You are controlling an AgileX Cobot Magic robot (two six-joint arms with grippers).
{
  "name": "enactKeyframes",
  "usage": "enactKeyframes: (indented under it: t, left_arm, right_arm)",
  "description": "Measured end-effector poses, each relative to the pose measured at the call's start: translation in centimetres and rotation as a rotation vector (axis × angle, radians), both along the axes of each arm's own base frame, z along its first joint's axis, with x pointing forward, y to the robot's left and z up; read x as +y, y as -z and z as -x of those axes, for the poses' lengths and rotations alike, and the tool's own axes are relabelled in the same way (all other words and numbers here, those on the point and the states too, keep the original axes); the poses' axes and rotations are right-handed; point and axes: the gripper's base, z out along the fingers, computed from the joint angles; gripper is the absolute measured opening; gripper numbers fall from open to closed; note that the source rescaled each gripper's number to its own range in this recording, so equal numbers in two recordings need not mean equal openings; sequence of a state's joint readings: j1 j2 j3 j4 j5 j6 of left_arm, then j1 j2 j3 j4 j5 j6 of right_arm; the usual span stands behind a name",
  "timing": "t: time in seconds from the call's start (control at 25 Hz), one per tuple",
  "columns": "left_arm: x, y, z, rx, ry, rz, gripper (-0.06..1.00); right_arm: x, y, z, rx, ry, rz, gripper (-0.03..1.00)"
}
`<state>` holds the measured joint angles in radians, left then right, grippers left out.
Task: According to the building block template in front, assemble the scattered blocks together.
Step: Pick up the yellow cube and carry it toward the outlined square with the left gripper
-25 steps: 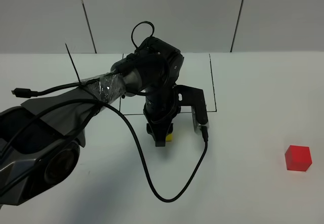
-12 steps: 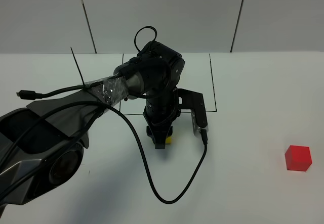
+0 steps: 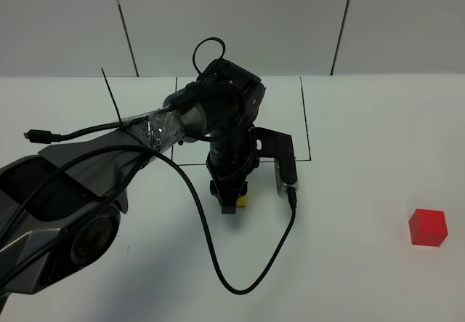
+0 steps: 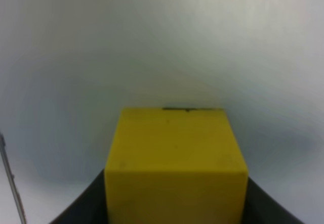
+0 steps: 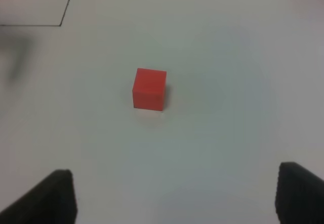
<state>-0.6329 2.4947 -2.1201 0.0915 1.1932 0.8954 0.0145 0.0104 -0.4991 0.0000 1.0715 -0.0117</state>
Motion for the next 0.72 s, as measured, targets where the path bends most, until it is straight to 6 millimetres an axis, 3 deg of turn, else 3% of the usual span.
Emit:
enactKeyframes:
  t: [0.2,0.32,0.48,0.6,0.72]
  left_arm:
    - [0.0,0.0,0.0,0.001,0.003,0.000,0.05]
    - [0.0,0.3,0.0,0.006,0.002,-0.002,0.28]
    - [0.0,0.0,0.0,0.001,0.001,0.001,0.67]
    - [0.0,-1.2,0.0,-0.018,0.000,0.015,0.83]
    - [0.0,-3.3,0.1,-0.051,-0.012,0.042,0.89]
  right_arm:
    - [0.0,0.0,0.0,0.000,0.000,0.000,0.64]
    - [0.0,0.0,0.0,0.000,0.000,0.000,0.64]
    - [0.0,0.0,0.0,0.000,0.000,0.000,0.64]
    - [0.0,0.0,0.0,0.000,0.000,0.000,0.64]
    - [0.0,0.0,0.0,0.000,0.000,0.000,0.64]
